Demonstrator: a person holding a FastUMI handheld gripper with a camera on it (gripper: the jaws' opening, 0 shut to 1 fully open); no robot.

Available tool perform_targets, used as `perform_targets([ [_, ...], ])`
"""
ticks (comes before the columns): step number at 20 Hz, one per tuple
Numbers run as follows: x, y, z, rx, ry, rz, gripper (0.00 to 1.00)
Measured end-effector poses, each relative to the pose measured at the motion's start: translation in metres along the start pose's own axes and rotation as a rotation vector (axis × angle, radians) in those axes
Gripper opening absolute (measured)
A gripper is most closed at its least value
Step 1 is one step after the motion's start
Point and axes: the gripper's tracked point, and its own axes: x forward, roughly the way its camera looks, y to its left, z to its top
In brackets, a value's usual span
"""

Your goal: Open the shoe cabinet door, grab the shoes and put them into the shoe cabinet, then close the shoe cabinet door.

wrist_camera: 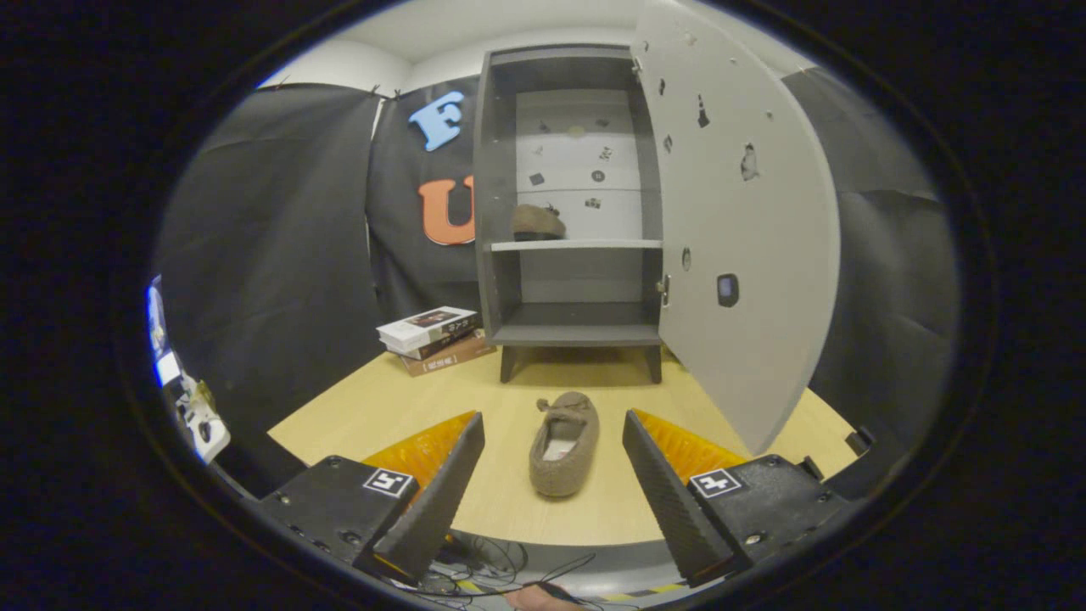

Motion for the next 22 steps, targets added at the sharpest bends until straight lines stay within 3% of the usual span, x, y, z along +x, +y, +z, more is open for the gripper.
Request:
perform_targets([
  [5,0.074,0.003,-0.030,-0.022,0.006,-0.064,1.00],
  [11,0.138,-0.008,-0.072,-0.039,0.115,-0.100,0.96],
  [13,0.149,-0.002,-0.077,-0.015,0.144,-0.078,0.89],
  [15,0.159,0.002,-0.085,-0.041,0.168,-0.070,0.75],
  [17,0.167,0.001,-0.106,-0.049,0.237,-0.082,0.65],
  [20,0.174,-0.005,-0.108,-0.042,0.237,-0.114,0.51],
  [22,0.185,0.001,-0.118,-0.010,0.270,-0.063,0.37],
])
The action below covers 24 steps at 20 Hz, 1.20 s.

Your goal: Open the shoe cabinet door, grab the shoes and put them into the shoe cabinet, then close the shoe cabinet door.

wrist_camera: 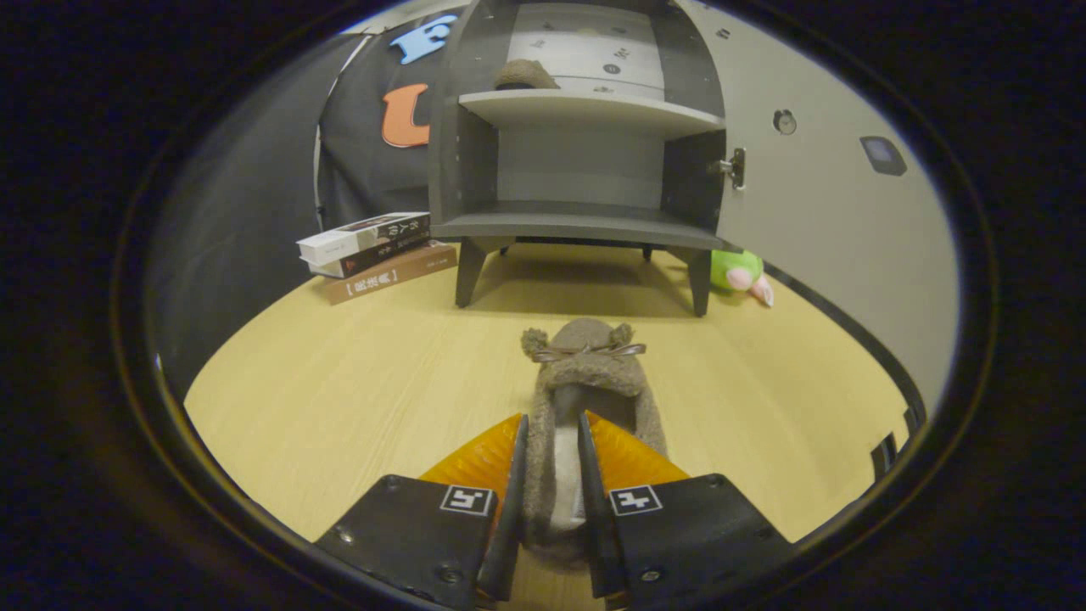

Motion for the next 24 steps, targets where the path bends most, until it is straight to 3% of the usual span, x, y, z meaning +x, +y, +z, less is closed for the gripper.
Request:
perform_targets([
  [6,0.007,0.004,-0.002,-0.015,0.036,0.051,0.13],
  [16,-0.024,-0.017,0.040,0.013,0.017,0.050,0.11],
  [24,-0.071,-0.034,0.130,0.028,-0.045,0.070,0.11],
])
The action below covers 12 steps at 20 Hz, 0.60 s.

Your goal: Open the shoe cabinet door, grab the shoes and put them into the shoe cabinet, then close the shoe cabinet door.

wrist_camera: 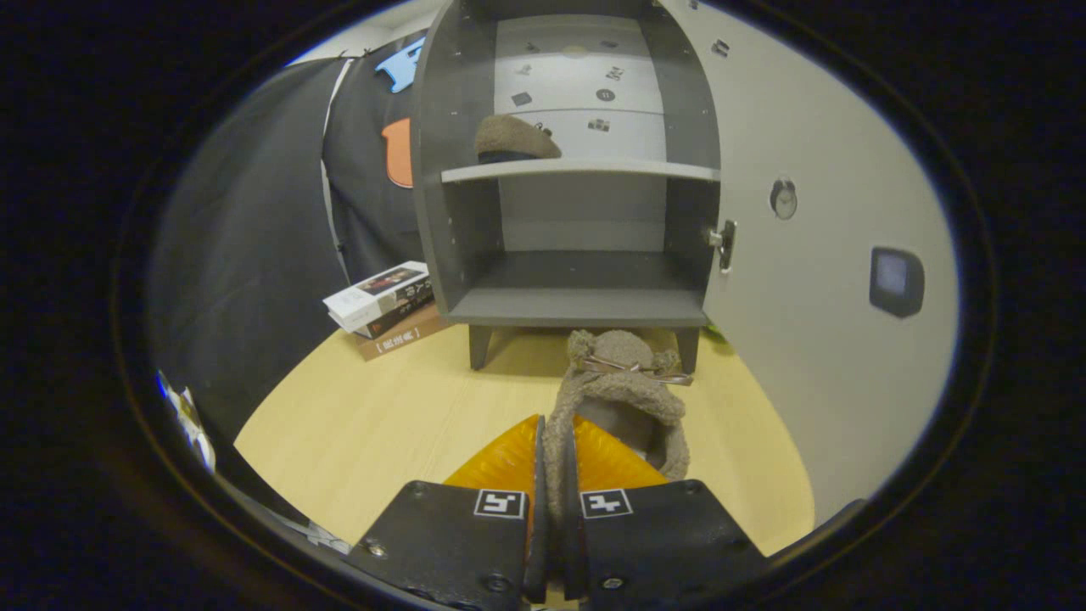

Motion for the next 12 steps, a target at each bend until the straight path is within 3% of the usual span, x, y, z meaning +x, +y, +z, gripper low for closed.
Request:
perform_targets([
  [12,-0.033,-0.010,0.164,-0.028,-0.108,0.036,0.11],
])
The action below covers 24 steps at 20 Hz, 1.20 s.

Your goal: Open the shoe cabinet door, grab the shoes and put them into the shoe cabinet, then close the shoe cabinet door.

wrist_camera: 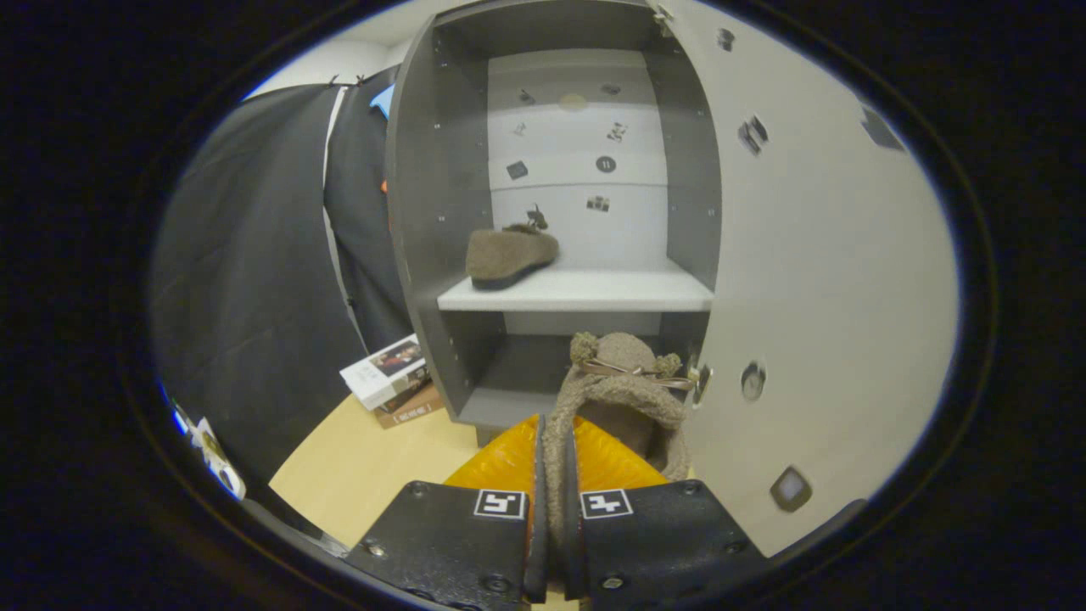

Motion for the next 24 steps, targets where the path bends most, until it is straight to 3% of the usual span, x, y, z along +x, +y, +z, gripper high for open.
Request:
perform_targets([
  [5,0.011,0.006,0.077,-0.024,-0.056,0.014,0.11],
  [12,0.087,0.009,0.148,-0.096,-0.092,-0.016,0.11],
  [18,0.163,0.020,0.180,-0.118,-0.038,-0.004,0.11],
  [24,0.225,-0.005,0.185,-0.209,0.025,-0.068,0.11],
])
